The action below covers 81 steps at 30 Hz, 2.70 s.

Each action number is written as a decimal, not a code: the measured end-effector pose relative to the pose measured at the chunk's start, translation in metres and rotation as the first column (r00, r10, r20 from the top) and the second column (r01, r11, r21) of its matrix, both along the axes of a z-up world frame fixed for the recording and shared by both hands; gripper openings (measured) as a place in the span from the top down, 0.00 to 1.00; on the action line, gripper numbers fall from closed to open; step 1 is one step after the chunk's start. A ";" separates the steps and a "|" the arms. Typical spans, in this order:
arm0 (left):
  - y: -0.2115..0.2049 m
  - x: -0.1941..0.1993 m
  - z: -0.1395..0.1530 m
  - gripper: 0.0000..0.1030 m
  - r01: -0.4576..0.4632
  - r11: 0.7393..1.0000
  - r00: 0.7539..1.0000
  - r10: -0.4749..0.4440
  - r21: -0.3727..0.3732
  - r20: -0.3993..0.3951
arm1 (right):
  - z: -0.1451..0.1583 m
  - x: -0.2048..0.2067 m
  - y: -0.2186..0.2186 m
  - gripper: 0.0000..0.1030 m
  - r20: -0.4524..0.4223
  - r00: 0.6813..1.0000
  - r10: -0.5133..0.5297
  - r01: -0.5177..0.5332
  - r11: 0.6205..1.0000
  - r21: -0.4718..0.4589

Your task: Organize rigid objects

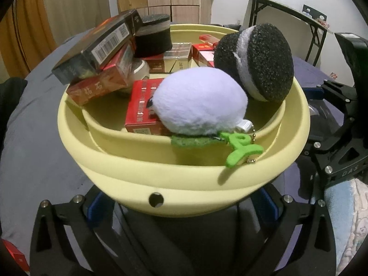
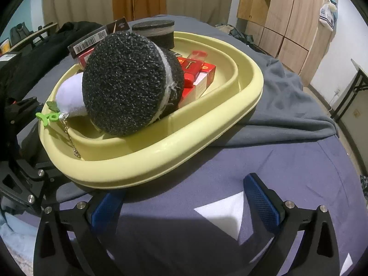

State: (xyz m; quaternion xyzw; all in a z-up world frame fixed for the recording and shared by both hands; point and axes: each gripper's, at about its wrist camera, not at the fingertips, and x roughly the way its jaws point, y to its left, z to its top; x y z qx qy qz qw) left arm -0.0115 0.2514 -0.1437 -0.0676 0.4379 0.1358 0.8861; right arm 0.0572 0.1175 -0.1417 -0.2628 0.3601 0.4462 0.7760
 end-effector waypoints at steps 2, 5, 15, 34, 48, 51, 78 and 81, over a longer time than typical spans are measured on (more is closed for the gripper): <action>-0.001 0.002 0.000 0.00 0.000 1.000 1.000 0.000 -0.007 0.002 | 0.000 0.000 0.000 0.00 0.000 1.000 0.000 0.000 1.000 0.000; 0.001 -0.006 0.000 0.00 0.002 1.000 1.000 -0.001 -0.023 0.006 | 0.000 -0.002 -0.005 0.00 -0.001 1.000 0.001 -0.001 1.000 0.001; 0.008 -0.019 0.002 0.00 0.001 0.999 1.000 0.000 -0.033 0.011 | 0.004 0.000 -0.008 0.00 -0.004 1.000 0.003 -0.003 1.000 0.003; 0.011 -0.020 0.002 0.00 0.001 0.999 1.000 -0.001 -0.034 0.012 | 0.004 0.000 -0.008 0.00 -0.005 1.000 0.005 -0.005 1.000 0.003; 0.011 -0.020 0.003 0.00 0.001 0.999 1.000 -0.001 -0.034 0.011 | 0.004 0.000 -0.008 0.00 -0.004 1.000 0.005 -0.005 1.000 0.003; 0.011 -0.019 0.003 0.00 0.002 0.999 1.000 -0.001 -0.034 0.011 | 0.004 0.000 -0.008 0.00 -0.004 1.000 0.005 -0.005 1.000 0.003; 0.011 -0.019 0.002 0.00 0.002 0.999 1.000 -0.001 -0.033 0.011 | 0.005 0.001 -0.009 0.00 -0.005 1.000 0.006 -0.006 1.000 0.004; 0.010 -0.020 0.003 0.00 0.002 0.999 1.000 -0.001 -0.033 0.011 | 0.005 0.001 -0.009 0.00 -0.003 1.000 0.007 -0.007 1.000 0.003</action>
